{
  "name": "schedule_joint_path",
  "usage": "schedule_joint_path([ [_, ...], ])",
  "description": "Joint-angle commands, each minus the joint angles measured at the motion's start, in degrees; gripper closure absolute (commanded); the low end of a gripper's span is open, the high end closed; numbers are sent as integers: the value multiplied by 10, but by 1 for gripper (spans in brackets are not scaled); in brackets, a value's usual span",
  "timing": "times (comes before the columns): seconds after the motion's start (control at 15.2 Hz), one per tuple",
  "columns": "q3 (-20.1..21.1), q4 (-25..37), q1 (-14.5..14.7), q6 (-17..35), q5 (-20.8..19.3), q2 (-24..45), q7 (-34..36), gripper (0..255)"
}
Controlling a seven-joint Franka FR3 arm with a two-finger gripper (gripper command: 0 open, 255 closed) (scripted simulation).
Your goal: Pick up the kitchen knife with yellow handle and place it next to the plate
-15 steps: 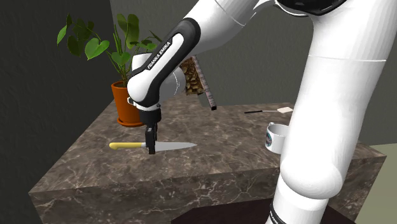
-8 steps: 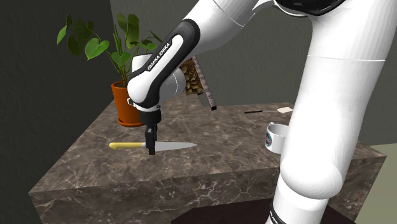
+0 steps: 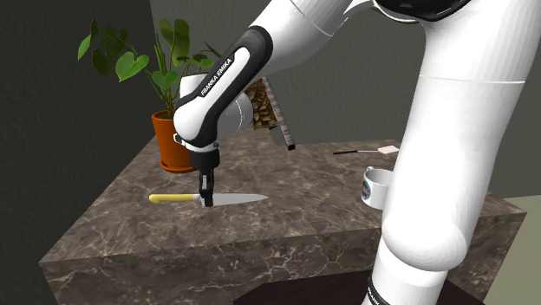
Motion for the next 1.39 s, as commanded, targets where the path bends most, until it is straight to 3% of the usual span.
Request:
schedule_joint_path([
  [0.0,0,0,0,0,0,0,0,255],
  [1.32,-2,70,0,-151,5,-82,-3,255],
])
